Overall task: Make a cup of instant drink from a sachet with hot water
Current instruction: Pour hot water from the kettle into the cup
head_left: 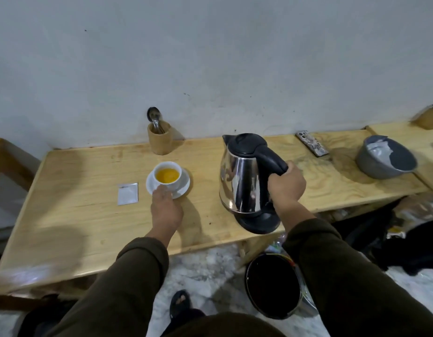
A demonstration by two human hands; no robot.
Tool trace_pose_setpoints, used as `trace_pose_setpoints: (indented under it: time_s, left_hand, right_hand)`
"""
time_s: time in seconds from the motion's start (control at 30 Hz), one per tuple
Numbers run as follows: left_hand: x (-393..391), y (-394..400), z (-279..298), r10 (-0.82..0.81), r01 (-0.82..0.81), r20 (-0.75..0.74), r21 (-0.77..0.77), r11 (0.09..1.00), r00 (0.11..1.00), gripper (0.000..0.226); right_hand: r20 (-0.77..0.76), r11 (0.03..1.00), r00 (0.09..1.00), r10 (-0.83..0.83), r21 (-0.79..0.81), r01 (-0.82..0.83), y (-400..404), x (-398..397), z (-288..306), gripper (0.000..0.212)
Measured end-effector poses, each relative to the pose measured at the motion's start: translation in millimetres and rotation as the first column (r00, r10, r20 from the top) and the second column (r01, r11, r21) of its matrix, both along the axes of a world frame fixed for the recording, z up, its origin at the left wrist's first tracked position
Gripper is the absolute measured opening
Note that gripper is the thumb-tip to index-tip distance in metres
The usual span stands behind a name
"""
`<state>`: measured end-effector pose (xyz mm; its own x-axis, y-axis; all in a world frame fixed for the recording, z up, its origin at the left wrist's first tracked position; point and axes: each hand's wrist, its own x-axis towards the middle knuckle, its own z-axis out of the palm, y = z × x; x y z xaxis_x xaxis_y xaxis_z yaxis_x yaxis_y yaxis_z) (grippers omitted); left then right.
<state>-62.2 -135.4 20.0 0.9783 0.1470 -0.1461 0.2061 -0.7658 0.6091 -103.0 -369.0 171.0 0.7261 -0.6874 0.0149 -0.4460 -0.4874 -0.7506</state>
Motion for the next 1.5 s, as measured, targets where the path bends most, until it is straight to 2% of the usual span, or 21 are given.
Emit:
trace_pose_setpoints:
  time_s: [0.07, 0.13, 0.3, 0.47, 0.97, 1.2, 1.5]
  left_hand:
    - [-4.4, -8.0, -3.8, -0.063, 0.074, -0.079, 0.146, 0.986, 0.995, 0.060]
    - [-6.4, -15.7, -5.3, -0.091, 0.122, -0.152, 0.207, 0.971, 0.984, 0.064]
    - [-3.2, -24.5, -8.8, -0.102, 0.151, -0.262, 0.177, 0.973, 0.960, 0.072]
    - [-0.7, -25.4, -11.6, -0.102, 0.155, -0.296, 0.159, 0.975, 0.950, 0.075]
    - [3.4, -22.6, -24.8, -0.107, 0.162, -0.313, 0.154, 0.975, 0.944, 0.078]
    - [5.1, -26.7, -24.2, -0.077, 0.135, -0.303, 0.176, 0.975, 0.950, 0.077]
    - [7.1, -30.4, -23.4, -0.054, 0.109, -0.302, 0.167, 0.980, 0.952, 0.075]
  right_hand:
    - [0.037, 0.997, 0.997, -0.062, 0.049, 0.060, -7.4, -11.6, -2.4, 0.022]
    - [0.061, 0.990, 0.992, -0.114, 0.093, 0.108, -14.0, -21.3, -5.8, 0.023]
    - [0.074, 0.960, 0.970, -0.232, 0.179, 0.216, -28.7, -37.7, -18.6, 0.020]
    - [0.060, 0.934, 0.953, -0.298, 0.225, 0.278, -36.9, -49.1, -26.6, 0.020]
    - [0.092, 0.902, 0.944, -0.316, 0.336, 0.269, -30.9, -59.5, -35.9, 0.019]
    - [0.103, 0.913, 0.947, -0.304, 0.316, 0.258, -29.9, -63.7, -39.2, 0.017]
    - [0.086, 0.955, 0.978, -0.192, 0.248, 0.166, -37.7, -63.7, -44.3, 0.018]
